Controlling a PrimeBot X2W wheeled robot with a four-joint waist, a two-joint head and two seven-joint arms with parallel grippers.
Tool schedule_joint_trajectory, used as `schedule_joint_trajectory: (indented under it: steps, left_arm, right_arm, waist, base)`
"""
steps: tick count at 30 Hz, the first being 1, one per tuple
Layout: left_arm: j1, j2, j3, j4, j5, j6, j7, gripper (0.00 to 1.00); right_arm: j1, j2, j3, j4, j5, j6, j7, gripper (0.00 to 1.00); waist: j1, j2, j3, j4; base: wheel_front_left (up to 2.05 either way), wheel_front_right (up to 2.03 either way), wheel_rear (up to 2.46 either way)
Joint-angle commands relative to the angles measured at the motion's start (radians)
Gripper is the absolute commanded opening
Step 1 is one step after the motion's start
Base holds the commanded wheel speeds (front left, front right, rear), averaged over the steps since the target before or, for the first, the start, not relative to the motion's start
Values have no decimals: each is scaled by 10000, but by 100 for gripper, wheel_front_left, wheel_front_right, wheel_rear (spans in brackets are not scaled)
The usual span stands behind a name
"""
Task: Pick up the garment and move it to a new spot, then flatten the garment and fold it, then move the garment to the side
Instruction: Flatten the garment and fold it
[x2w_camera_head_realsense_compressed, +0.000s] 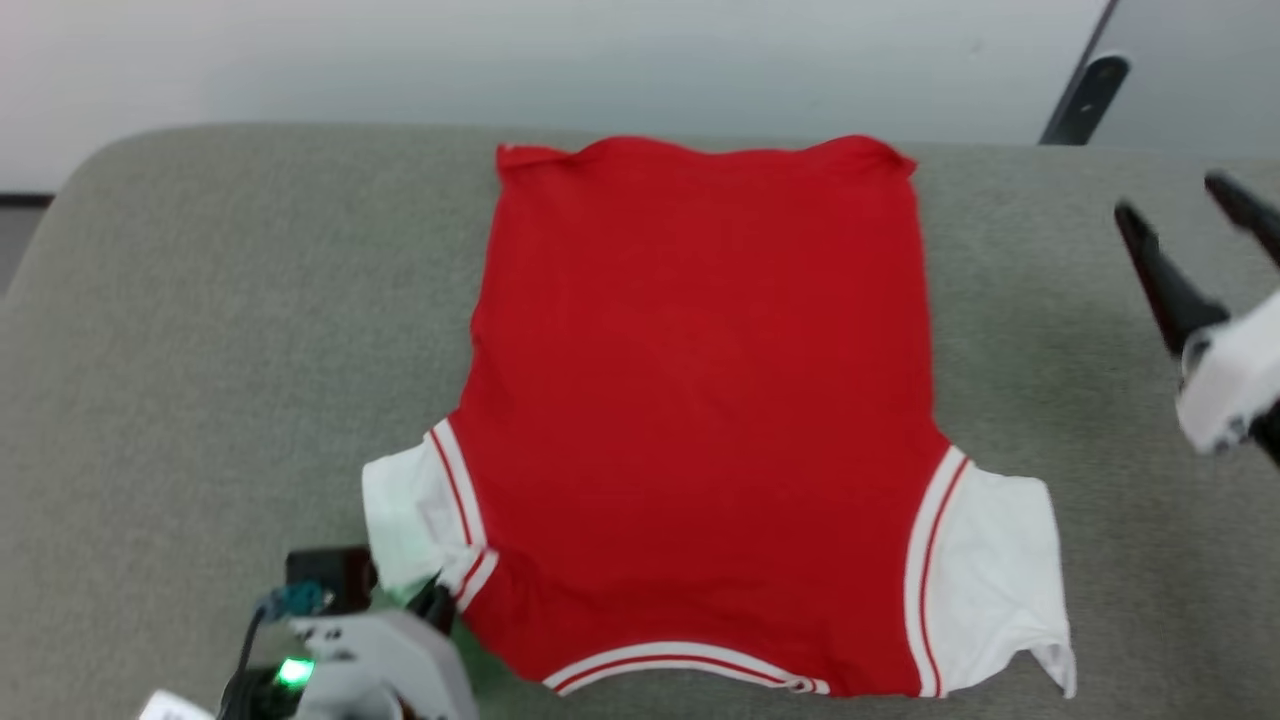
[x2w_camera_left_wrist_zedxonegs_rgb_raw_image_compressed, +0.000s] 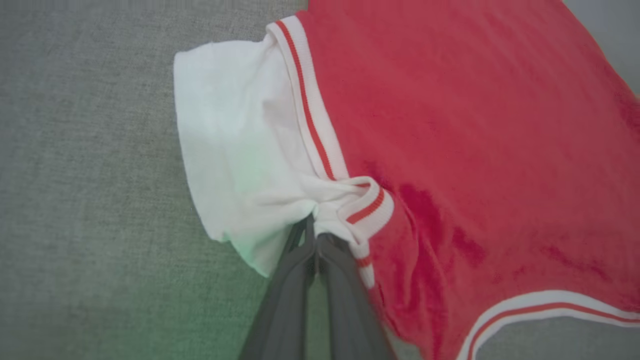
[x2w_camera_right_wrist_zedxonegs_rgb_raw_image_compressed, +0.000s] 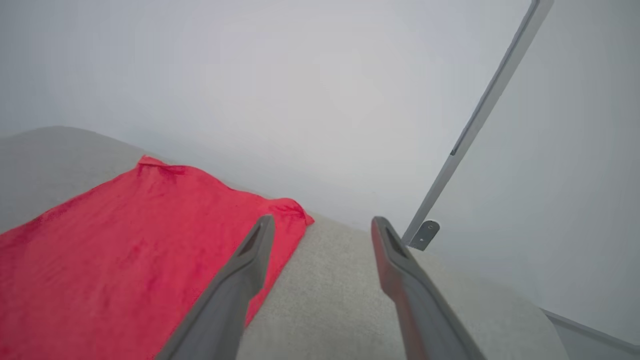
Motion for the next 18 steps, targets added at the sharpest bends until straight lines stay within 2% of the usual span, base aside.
schedule_joint_trajectory:
  steps: [1, 5, 8, 14, 18]
  left_arm:
    - [-162, -56, -5, -16, 72, -66, -31, 0]
    - [-787, -324, -226, -42, 361, -223, -46, 0]
    - [-1275, -567, -405, 25, 533, -380, -76, 0]
    - [-2259, -1213, -771, 444, 817, -880, -129, 0]
    - [-2887, -1687, -1002, 925, 906, -1331, -200, 0]
  right_arm:
    - [-196, 104, 96, 121, -46, -11, -117, 100]
    - [-1711, -48, 464, 1555, -216, -12, -534, 100]
    - [-2893, -202, 786, 2810, -243, -11, -332, 100]
    - [-5065, -387, 1655, 5168, 83, -11, 942, 100]
    - [-6172, -373, 1866, 6584, 476, -11, 1814, 100]
  waist:
    - [0, 0, 389, 379]
    - [0, 0, 950, 858]
    - [0, 0, 1391, 1265]
    - [0, 0, 2202, 2076]
    - [0, 0, 2646, 2619]
  base:
    - [0, 0, 0]
    - [0, 0, 0]
    - [0, 0, 0]
    - [0, 0, 0]
    - [0, 0, 0]
